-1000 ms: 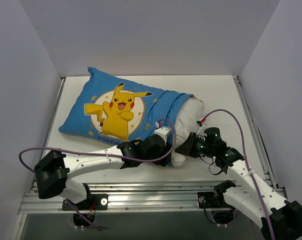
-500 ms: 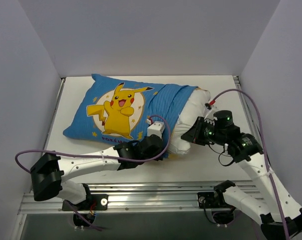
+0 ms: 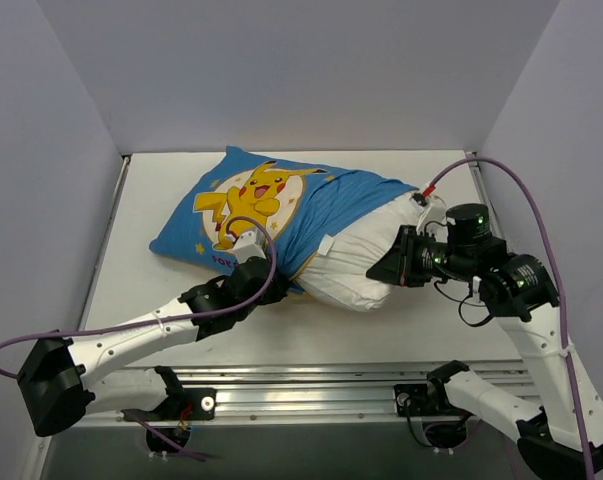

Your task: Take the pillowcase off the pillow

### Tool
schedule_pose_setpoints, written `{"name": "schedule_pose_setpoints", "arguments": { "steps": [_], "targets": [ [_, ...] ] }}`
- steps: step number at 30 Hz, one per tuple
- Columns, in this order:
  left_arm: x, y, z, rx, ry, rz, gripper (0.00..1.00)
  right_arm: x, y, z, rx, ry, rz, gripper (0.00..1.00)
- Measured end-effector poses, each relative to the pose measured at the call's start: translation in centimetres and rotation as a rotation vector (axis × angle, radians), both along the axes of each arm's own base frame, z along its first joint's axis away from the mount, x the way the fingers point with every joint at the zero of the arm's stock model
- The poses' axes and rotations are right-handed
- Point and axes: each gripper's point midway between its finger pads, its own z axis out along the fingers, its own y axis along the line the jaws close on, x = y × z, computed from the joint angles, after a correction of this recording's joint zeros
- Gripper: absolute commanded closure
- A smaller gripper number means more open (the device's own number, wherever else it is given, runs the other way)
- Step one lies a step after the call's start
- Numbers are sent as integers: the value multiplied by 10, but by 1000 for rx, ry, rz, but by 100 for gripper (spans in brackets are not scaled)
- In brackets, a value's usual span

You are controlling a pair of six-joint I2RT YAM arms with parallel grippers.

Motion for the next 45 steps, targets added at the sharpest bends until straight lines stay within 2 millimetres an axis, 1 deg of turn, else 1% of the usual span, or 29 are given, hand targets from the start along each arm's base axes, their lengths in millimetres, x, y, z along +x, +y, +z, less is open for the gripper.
{"name": "schedule_pose_setpoints", "arguments": {
  "steps": [1, 2, 4, 5, 6, 7, 8, 10, 11, 12, 14, 16, 18, 19, 20, 22, 24, 25, 26, 27, 28, 29, 32, 35, 38, 41, 43, 44, 45],
  "targets": [
    [0, 3, -4, 12, 5, -5, 96, -4, 2, -10, 0, 13, 24, 100],
    [0, 5, -9, 28, 12, -15, 91, -8, 2, -21, -4, 28, 44, 81],
    [-1, 8, -23, 73, 36, -33, 83, -18, 2, -41, -8, 60, 76, 58],
    [-2, 13, -32, 109, 51, -37, 75, -24, 1, -48, -6, 75, 95, 37],
    [-3, 20, -42, 154, 71, -36, 71, -30, 1, -51, 0, 77, 110, 31],
    [-5, 30, -53, 200, 97, -31, 71, -35, 0, -48, 4, 51, 129, 26],
    [-7, 40, -63, 243, 121, -23, 70, -36, -1, -42, 8, 20, 142, 19],
    [-14, 58, -77, 315, 161, -14, 64, -36, -4, -30, -6, -36, 150, 14],
    [-17, 64, -80, 335, 171, -13, 60, -34, -6, -21, -15, -72, 147, 12],
    [-20, 69, -81, 345, 176, -13, 52, -30, -8, -11, -27, -112, 137, 11],
    [-24, 77, -78, 349, 175, -11, 44, -17, -11, 5, -54, -181, 107, 7],
    [-27, 81, -71, 332, 163, -8, 31, 1, -14, 8, -91, -209, 68, 7],
    [-29, 83, -66, 316, 157, 0, 23, 27, -15, -3, -146, -199, 22, 5],
    [-29, 85, -65, 313, 158, 5, 16, 43, -14, -14, -176, -181, -1, 5],
    [-30, 86, -65, 314, 159, 9, 13, 60, -14, -29, -207, -155, -23, 5],
    [-30, 90, -66, 320, 166, 19, 8, 93, -14, -69, -270, -92, -56, 5],
    [-29, 92, -67, 327, 169, 24, 7, 114, -11, -117, -319, -11, -53, 13],
    [-27, 93, -67, 330, 169, 23, 7, 118, -9, -141, -335, 31, -44, 19],
    [-25, 95, -68, 337, 172, 24, 7, 118, -7, -160, -345, 66, -30, 31],
    [-22, 95, -68, 345, 176, 23, 7, 116, -5, -174, -347, 86, -13, 36],
    [-19, 96, -69, 356, 180, 19, 7, 113, -2, -181, -336, 94, 2, 41],
    [-15, 95, -69, 370, 184, 12, 6, 109, 1, -183, -322, 92, 16, 47],
    [1, 93, -69, 427, 192, -20, 6, 88, 19, -174, -281, 26, 67, 54],
    [17, 95, -69, 496, 200, -54, 6, 50, 40, -158, -228, -36, 139, 58],
    [34, 91, -67, 556, 203, -109, 6, 16, 51, -148, -172, -47, 170, 57],
    [57, 77, -58, 579, 177, -156, 6, 4, 52, -149, -160, -15, 159, 51],
    [80, 64, -48, 575, 135, -169, 5, 5, 52, -158, -184, 19, 148, 50],
    [96, 57, -37, 560, 99, -169, 4, 8, 53, -165, -200, 40, 143, 50],
    [104, 55, -36, 557, 90, -164, 4, 10, 55, -168, -209, 55, 140, 50]
  ]
}}
